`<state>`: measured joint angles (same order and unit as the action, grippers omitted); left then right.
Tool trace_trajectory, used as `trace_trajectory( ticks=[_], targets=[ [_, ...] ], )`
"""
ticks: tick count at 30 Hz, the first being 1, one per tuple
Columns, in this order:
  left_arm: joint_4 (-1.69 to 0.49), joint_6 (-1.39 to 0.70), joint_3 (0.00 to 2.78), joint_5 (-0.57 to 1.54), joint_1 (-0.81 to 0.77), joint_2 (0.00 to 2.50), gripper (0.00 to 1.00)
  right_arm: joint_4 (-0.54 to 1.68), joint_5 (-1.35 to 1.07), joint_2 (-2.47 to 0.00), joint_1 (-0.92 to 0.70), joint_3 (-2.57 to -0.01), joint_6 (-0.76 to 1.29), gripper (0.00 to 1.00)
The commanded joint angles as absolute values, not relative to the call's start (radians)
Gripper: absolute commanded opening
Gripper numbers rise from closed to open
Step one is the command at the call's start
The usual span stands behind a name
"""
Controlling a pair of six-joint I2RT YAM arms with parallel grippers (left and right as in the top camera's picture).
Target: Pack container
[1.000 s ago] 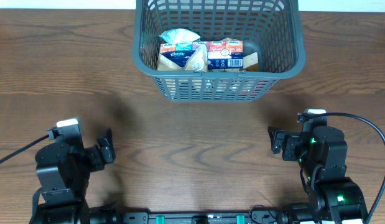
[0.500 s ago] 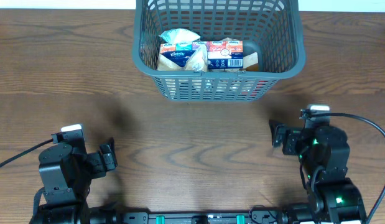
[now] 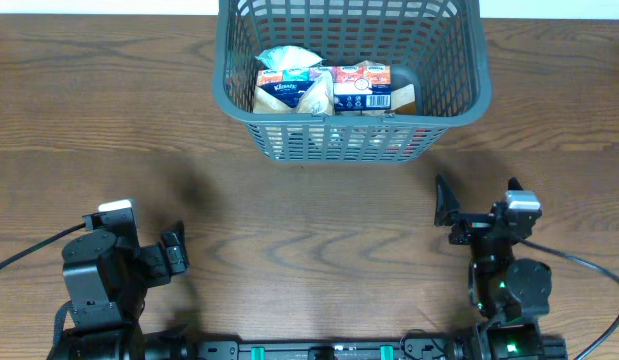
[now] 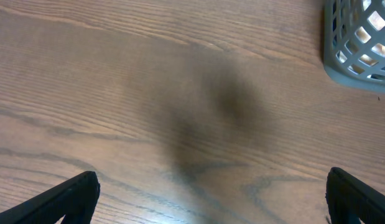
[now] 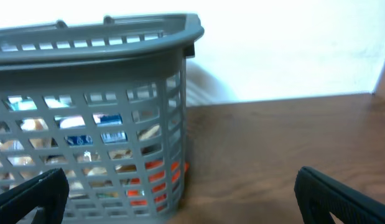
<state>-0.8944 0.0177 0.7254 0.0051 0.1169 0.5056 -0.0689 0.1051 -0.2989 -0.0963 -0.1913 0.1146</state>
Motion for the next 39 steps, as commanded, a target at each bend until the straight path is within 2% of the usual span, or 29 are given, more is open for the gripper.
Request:
trace_trajectory(
  ticks=[1,12,27,34,39],
  targets=[
    [-0.898,0.002,0.722,0.015,0.121,0.502,0.99,-0.12,0.109,-0.252,-0.091,-0.13,0.13,0.99],
    [-0.898,0.002,0.722,0.016,0.121,0.502,0.99,-0.123,0.138,-0.126,-0.091,-0.055,0.126,0.99],
    [-0.898,0.002,0.722,0.015,0.121,0.502,0.99,0.057,0.142,-0.005,-0.083,-0.052,0.126,0.99],
    [-0.898,0.002,0.722,0.015,0.121,0.502,0.99,0.08,0.142,-0.005,-0.052,-0.052,0.128,0.99],
    [-0.898,0.002,0.722,0.016,0.121,0.502,0.99,0.176,0.136,-0.005,-0.028,-0.052,0.178,0.99]
  ],
)
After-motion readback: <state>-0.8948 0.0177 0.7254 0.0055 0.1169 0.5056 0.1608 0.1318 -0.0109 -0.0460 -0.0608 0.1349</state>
